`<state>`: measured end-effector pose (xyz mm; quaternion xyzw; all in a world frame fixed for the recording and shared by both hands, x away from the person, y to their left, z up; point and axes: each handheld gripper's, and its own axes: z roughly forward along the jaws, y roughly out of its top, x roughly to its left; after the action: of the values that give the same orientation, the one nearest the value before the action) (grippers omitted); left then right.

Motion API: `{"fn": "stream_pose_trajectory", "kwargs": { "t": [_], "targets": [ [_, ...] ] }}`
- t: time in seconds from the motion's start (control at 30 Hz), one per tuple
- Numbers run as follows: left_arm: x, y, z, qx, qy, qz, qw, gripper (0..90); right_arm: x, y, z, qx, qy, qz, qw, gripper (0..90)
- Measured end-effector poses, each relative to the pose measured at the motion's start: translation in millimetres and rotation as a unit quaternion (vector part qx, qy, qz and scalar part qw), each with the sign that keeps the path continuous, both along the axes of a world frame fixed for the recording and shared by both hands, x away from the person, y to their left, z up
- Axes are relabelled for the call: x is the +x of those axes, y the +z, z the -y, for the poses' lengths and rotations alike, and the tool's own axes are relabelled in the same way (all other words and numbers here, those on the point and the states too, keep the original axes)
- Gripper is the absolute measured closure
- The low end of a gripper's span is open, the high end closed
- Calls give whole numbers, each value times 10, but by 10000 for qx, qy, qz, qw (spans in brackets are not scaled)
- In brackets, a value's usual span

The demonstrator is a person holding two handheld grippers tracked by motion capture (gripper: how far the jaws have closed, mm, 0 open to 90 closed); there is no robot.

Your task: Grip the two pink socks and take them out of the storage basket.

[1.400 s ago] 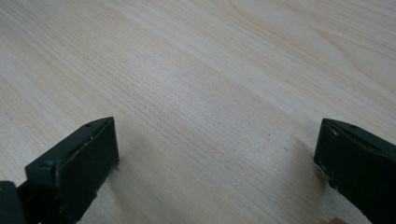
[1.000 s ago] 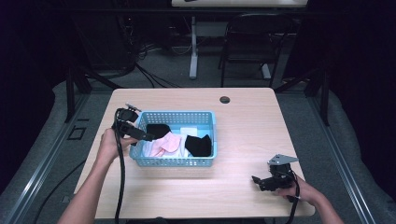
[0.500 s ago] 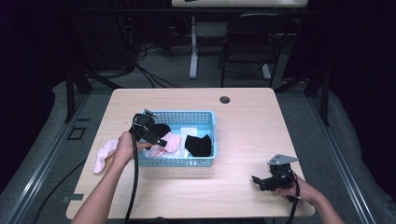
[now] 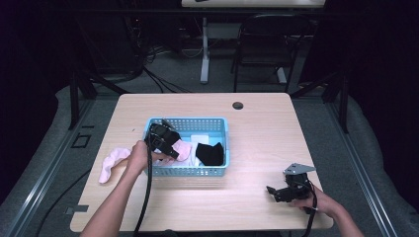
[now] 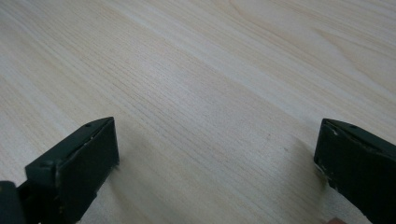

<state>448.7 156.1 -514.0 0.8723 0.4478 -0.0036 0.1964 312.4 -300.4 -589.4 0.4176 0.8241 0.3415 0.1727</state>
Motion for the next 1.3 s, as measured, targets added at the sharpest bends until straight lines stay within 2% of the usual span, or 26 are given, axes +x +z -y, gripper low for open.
{"fn": "stream_pose_trajectory", "kwargs": {
  "t": [0.13,0.27,0.43,0.73,1.1,1.27,1.3],
  "targets": [
    [9,-21,5,134,33,-33,9999,563,0,0,0,0,0,0,10000,0],
    [-10,-33,30,221,-13,8,9998,725,0,0,0,10,5,-2,10000,0],
    [-41,-40,22,174,-104,-4,9998,849,0,0,0,2,1,0,10000,0],
    [-92,89,-82,53,-44,231,9997,864,0,0,0,-2,1,0,10000,0],
    [-136,434,-225,-37,-6,642,9979,866,0,0,0,0,1,0,10000,0],
    [-147,608,-241,-14,-24,804,9968,866,0,0,0,-1,0,0,10000,0],
    [-147,608,-241,-14,-24,804,9968,867,0,0,0,-1,0,0,10000,0]
  ]
}}
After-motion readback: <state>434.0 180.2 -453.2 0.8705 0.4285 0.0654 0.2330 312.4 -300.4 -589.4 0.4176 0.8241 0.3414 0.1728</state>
